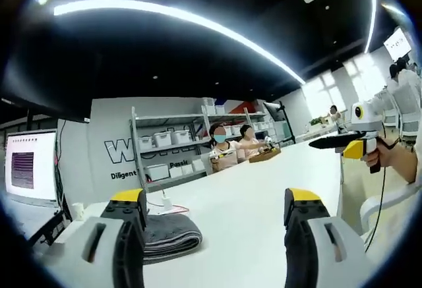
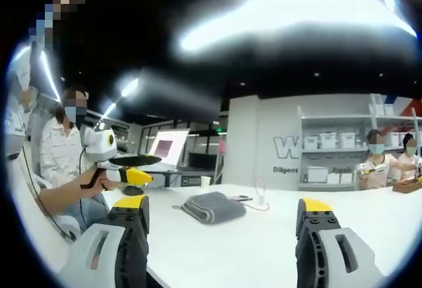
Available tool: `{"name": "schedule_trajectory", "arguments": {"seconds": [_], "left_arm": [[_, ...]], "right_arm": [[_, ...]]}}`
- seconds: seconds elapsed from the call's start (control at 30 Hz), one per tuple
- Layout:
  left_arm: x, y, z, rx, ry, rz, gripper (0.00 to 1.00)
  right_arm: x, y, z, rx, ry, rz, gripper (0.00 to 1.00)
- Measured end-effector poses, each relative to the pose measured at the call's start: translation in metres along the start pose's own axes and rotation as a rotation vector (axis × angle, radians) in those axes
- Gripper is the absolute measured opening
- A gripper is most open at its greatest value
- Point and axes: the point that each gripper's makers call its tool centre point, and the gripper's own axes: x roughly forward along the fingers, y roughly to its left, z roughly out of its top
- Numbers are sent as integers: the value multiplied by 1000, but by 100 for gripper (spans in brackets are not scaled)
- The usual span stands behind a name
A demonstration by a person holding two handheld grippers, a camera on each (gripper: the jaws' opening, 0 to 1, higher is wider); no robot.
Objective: Open the folded towel by lifting each exposed corner and separating the folded layers until the towel lies flat within the target outline without major curled edges
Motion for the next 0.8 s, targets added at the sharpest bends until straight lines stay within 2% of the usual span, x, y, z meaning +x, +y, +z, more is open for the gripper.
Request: {"name": "schedule_trajectory", "arguments": {"seconds": [0.13, 0.2, 0.5, 0.63, 0.7, 0.8], "left_arm": [[10, 9, -7, -16, 28, 6, 84], [17, 11, -14, -20, 67, -1, 83], [35, 29, -35, -58, 126, 7, 85], [41, 41, -48, -61, 147, 27, 84], [43, 45, -59, -56, 178, 30, 84], [46, 51, -75, -137, 216, 31, 84]], "right_arm": [[0, 0, -2, 1, 6, 2, 92], [1, 1, -3, 2, 8, 5, 92], [1, -2, -3, 4, 7, 2, 92], [1, -2, -3, 3, 7, 2, 92], [1, -2, -3, 3, 8, 2, 92], [1, -4, -2, 3, 5, -2, 92]]}}
